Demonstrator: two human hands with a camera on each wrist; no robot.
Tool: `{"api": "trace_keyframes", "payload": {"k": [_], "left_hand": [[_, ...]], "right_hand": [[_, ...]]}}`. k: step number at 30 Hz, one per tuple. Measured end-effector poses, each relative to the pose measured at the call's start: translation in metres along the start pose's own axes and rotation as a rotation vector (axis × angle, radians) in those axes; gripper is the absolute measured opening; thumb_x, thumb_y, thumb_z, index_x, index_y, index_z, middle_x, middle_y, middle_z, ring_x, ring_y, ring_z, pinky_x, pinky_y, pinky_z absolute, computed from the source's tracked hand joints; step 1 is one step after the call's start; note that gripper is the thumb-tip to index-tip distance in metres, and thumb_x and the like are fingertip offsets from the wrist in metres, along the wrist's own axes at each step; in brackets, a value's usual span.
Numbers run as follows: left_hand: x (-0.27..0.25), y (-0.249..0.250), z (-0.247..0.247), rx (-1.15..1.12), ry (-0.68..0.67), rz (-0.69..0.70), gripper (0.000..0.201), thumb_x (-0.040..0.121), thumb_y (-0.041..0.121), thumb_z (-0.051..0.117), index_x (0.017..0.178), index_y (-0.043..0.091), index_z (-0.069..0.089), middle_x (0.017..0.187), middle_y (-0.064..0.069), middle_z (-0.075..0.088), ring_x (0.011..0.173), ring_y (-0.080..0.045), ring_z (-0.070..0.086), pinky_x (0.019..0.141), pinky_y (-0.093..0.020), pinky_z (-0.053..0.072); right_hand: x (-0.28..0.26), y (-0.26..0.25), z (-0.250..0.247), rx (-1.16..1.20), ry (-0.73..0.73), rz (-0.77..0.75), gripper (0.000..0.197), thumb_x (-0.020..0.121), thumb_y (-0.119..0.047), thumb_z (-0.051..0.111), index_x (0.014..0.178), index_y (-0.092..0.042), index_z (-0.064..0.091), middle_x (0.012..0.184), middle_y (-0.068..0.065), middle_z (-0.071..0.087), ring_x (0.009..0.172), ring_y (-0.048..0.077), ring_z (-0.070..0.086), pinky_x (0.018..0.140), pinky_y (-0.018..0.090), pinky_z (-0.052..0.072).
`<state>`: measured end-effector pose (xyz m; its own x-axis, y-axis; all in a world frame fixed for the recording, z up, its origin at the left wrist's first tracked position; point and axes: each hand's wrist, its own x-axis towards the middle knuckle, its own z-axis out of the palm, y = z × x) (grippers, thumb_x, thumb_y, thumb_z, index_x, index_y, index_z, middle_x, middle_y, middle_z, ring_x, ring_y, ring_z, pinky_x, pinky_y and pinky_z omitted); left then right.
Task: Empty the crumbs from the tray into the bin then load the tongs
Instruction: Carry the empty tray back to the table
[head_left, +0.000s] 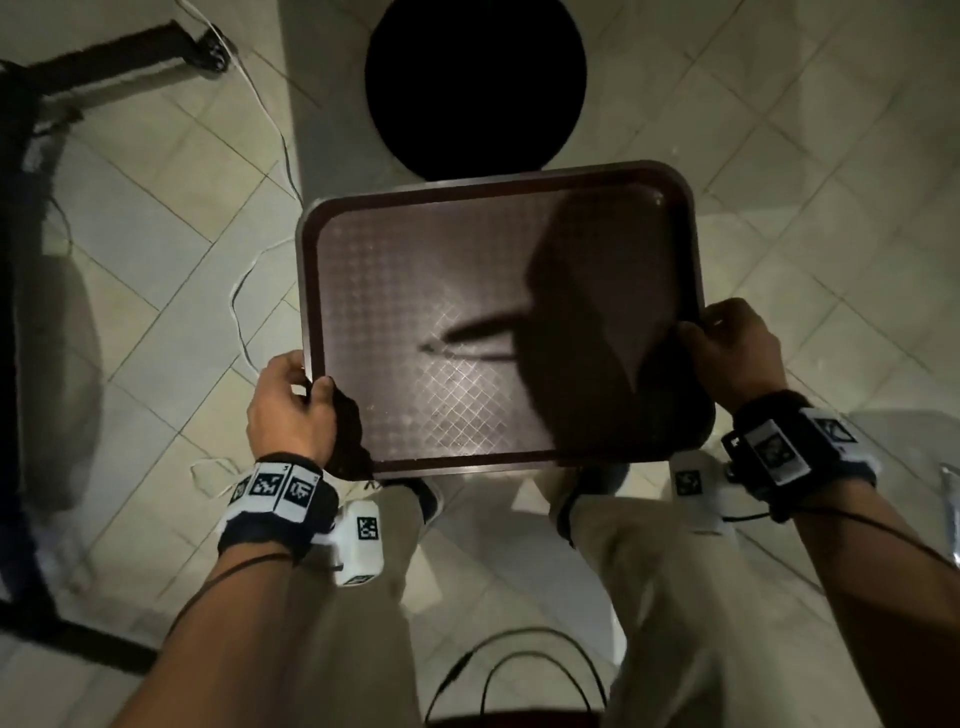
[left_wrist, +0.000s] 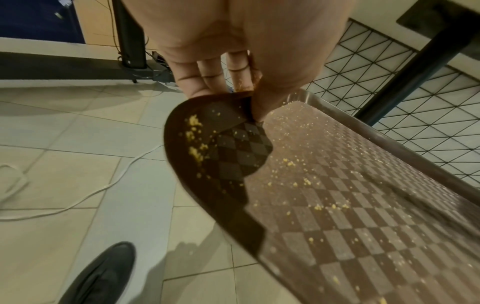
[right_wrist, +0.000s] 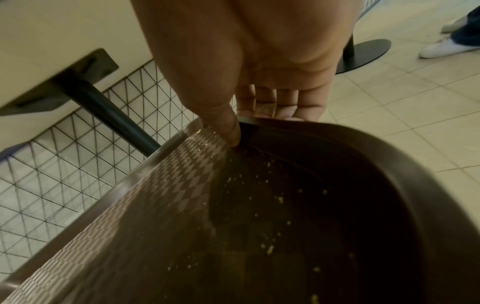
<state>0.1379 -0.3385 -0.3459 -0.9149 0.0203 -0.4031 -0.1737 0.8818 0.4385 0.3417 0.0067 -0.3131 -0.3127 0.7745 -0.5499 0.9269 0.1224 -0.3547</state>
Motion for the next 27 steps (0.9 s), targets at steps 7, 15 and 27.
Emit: {"api": "trace_keyframes", "payload": {"k": [7, 15, 27], "left_hand": [[-0.092, 0.024, -0.098, -0.042, -0.009, 0.017, 0.027, 0.086, 0.025, 0.064, 0.112, 0.03, 0.057, 0.1, -0.004, 0.069, 0.079, -0.031, 0.064, 0.085, -0.046, 0.053], [-0.178, 0.081, -0.194, -0.053, 0.014, 0.068, 0.027, 0.089, 0.022, 0.065, 0.114, 0.029, 0.059, 0.1, -0.002, 0.068, 0.075, -0.025, 0.064, 0.081, -0.043, 0.054], [-0.253, 0.156, -0.224, -0.155, 0.086, 0.137, 0.024, 0.09, 0.022, 0.064, 0.112, 0.031, 0.059, 0.107, 0.002, 0.066, 0.088, -0.022, 0.063, 0.084, -0.046, 0.053]], "right_hand": [[-0.111, 0.0, -0.089, 0.039, 0.048, -0.035, 0.029, 0.093, -0.029, 0.057, 0.11, -0.005, 0.052, 0.097, 0.007, 0.057, 0.093, 0.03, 0.056, 0.073, 0.03, 0.034], [-0.195, 0.002, -0.194, 0.172, 0.129, -0.113, 0.023, 0.091, -0.03, 0.06, 0.103, -0.011, 0.053, 0.092, 0.003, 0.056, 0.084, 0.021, 0.049, 0.072, 0.03, 0.034], [-0.213, 0.011, -0.306, 0.247, 0.182, -0.251, 0.02, 0.09, -0.029, 0.061, 0.099, -0.014, 0.052, 0.089, 0.003, 0.059, 0.083, 0.027, 0.057, 0.075, 0.044, 0.049]]}}
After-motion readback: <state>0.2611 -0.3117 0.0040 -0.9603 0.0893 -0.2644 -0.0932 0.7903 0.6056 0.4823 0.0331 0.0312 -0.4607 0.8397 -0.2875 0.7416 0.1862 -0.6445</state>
